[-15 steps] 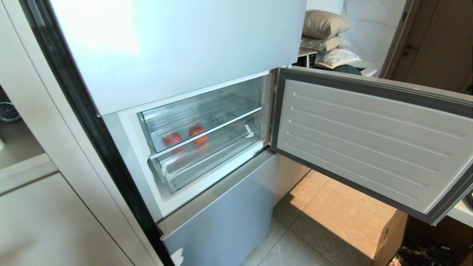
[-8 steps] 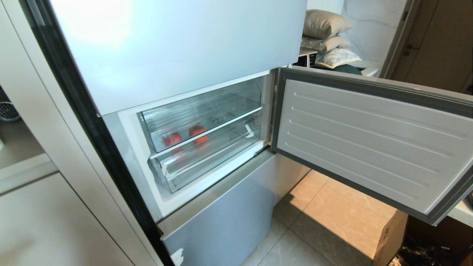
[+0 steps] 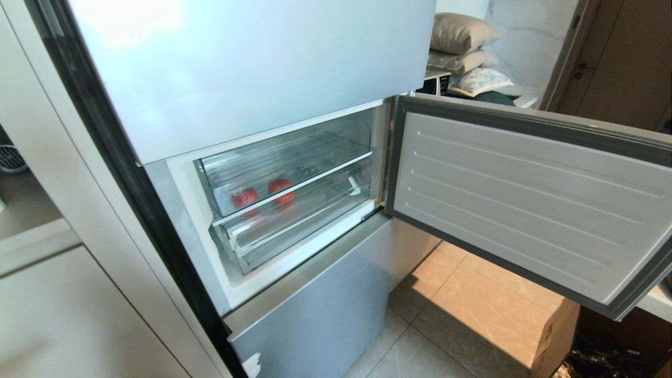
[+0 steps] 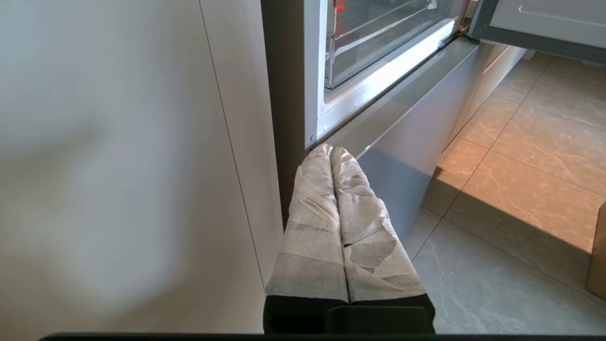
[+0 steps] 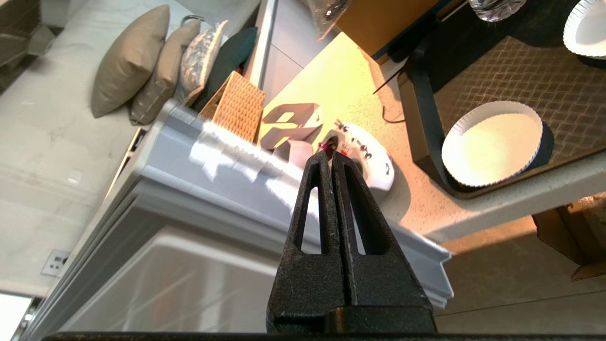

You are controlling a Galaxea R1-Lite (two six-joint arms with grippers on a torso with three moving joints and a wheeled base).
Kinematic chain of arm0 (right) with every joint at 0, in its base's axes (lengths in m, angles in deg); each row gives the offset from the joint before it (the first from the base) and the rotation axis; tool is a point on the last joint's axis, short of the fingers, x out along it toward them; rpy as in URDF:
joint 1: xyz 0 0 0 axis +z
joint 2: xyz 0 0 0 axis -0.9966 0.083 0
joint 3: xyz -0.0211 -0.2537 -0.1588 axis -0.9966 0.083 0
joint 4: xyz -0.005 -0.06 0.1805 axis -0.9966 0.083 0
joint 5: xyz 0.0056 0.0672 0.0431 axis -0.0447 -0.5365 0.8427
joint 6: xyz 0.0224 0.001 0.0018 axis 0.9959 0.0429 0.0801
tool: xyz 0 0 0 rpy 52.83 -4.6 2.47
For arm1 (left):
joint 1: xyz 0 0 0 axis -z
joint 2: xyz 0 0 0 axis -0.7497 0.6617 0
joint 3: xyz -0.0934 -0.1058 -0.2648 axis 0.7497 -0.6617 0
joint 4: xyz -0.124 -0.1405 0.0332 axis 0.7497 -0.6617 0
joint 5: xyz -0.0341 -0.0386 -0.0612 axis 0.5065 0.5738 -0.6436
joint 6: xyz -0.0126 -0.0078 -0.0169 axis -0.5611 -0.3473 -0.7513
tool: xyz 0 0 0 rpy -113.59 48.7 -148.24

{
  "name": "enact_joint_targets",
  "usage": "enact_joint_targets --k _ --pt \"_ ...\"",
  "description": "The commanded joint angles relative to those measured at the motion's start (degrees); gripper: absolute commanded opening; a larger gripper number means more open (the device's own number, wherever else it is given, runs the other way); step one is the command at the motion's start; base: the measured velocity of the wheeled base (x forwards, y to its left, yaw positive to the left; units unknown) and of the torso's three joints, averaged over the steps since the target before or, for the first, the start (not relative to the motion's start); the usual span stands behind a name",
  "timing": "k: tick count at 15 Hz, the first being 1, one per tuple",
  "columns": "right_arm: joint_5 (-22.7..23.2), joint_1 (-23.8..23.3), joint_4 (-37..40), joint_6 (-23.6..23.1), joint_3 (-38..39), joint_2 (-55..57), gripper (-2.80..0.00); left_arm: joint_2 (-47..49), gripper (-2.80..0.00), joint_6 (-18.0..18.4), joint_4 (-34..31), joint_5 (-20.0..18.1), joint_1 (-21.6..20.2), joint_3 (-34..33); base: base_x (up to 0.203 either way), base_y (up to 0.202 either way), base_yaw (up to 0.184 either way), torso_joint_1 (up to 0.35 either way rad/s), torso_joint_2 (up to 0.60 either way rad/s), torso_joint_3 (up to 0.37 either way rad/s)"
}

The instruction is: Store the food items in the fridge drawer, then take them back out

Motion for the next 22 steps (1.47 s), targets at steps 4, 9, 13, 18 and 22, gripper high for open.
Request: enact_joint_targets --k 4,9,13,18,22 --pt "0.4 0.3 -0.7 4.0 -9.3 13.4 -2.8 0.1 -2.8 0.0 0.0 0.0 0.0 0.0 0.0 0.0 0.0 0.0 0.0 0.0" --pt "1.1 6.9 -8.0 9.1 -15.9 21.2 -2.8 0.1 -2.8 0.0 0.0 0.0 0.0 0.0 0.0 0.0 0.0 0.0 0.0 0.0" --pt "3.7 11.4 -12.1 12.9 -20.5 27.2 -2.8 0.1 -2.8 0.0 0.0 0.0 0.0 0.0 0.0 0.0 0.0 0.0 0.0 0.0" --pt "12.8 11.8 -10.4 18.2 -22.3 28.2 -2.8 0.1 -2.8 0.0 0.0 0.0 0.0 0.0 0.0 0.0 0.0 0.0 0.0 0.0" --pt "18.6 11.6 -6.8 18.1 -18.7 23.1 -2.8 0.1 -2.8 0.0 -0.1 0.0 0.0 0.0 0.0 0.0 0.0 0.0 0.0 0.0"
